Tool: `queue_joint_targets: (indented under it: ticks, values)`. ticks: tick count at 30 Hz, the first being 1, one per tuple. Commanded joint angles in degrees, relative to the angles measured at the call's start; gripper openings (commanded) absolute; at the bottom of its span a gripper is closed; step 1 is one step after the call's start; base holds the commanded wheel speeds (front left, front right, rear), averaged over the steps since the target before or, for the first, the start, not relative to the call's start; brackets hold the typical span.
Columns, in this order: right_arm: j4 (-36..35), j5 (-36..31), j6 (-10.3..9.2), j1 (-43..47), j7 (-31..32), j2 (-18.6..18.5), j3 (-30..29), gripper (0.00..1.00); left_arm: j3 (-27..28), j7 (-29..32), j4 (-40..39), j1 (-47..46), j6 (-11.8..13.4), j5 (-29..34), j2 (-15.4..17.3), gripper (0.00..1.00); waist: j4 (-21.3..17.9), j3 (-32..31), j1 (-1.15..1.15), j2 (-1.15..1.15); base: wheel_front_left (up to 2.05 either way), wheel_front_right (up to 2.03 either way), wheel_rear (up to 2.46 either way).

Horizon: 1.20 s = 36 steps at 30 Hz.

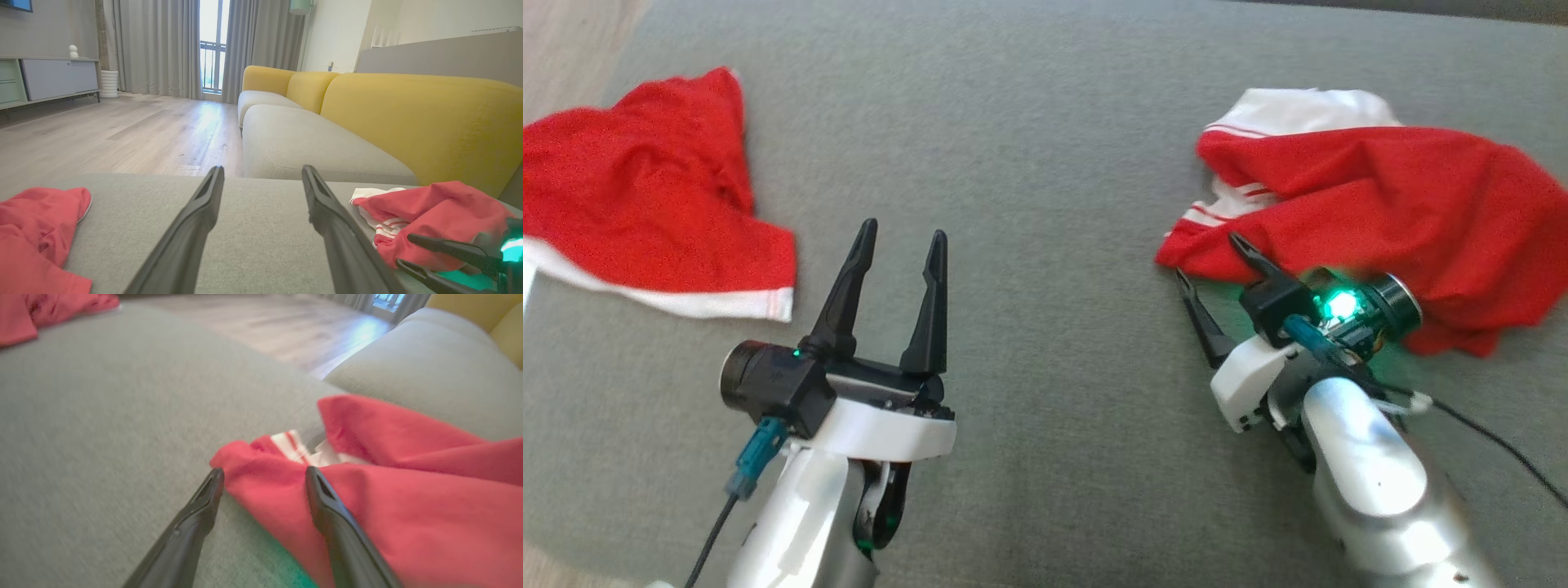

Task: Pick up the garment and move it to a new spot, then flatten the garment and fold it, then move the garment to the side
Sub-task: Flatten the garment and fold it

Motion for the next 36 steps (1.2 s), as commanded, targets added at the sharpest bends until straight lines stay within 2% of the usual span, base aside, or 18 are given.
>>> queue_joint_targets:
  ticks: [1,5,6,7,8,14,18,23,27,32,36]
  values:
    - [2.2,-2.2,0.44,-2.8,1.5,-0.6,1.4,1.0,2.6,-0.5,-1.0,-2.2,-0.6,0.8,0.0,1.0,1.9,1.4,-0.01,0.0,0.0,0.0,0.0]
    - [6.9,-4.0,0.44,-5.5,3.0,-0.8,0.3,1.0,3.3,-0.5,-0.8,-2.4,-1.1,1.1,-0.7,1.0,2.5,1.9,-0.01,0.0,0.0,0.0,0.0]
    - [8.5,-4.2,0.44,-6.1,3.6,-0.8,0.1,0.96,3.5,-0.5,-0.7,-2.3,-1.3,1.2,-0.8,1.0,2.7,2.0,-0.01,0.0,0.0,0.0,0.0]
    - [10.0,-4.3,0.44,-6.7,4.1,-0.8,-0.1,0.33,3.6,-0.5,-0.6,-2.3,-1.4,1.4,-0.9,1.0,2.8,2.1,-0.01,0.0,0.0,0.0,0.0]
    - [11.3,-4.6,0.44,-7.4,4.3,-0.8,0.1,0.0,3.8,-0.5,-0.5,-2.2,-1.6,1.5,-1.1,1.0,2.8,2.1,-0.01,0.0,0.0,0.0,0.0]
    - [13.5,-4.0,0.44,-9.8,-0.6,-0.3,-0.6,0.0,5.2,-0.5,-0.2,-2.0,-1.9,2.0,-1.6,1.0,1.9,1.5,-0.01,0.0,0.0,0.0,0.0]
    - [11.2,1.0,0.44,-10.6,-5.9,0.1,2.1,0.0,5.7,-0.5,0.1,-1.4,-2.3,2.4,-1.7,1.0,0.5,0.5,-0.01,0.0,0.0,0.0,0.0]
    - [1.2,14.5,0.44,-11.4,-7.6,0.1,13.5,0.0,6.0,-0.5,1.3,-0.9,-2.7,2.5,-1.8,1.0,-1.1,-1.4,-0.01,0.0,0.0,0.0,0.0]
    - [-7.9,20.8,0.44,-13.3,-7.8,0.2,17.5,0.0,5.9,-0.5,2.6,-0.3,-3.0,2.8,-1.8,1.0,-1.7,-3.2,-0.01,0.0,0.0,0.0,0.0]
    - [-18.6,25.5,0.44,-15.6,-7.9,0.2,17.2,0.0,6.9,-0.5,2.8,1.0,-3.0,2.2,-1.8,1.0,-1.8,-5.2,-0.01,0.0,0.0,0.0,0.0]
    - [-22.9,26.4,0.44,-17.5,-5.1,-0.7,12.0,0.0,7.2,-0.5,2.4,1.6,-3.0,1.9,-1.8,1.0,-1.2,-5.8,-0.01,0.0,0.0,0.0,0.0]
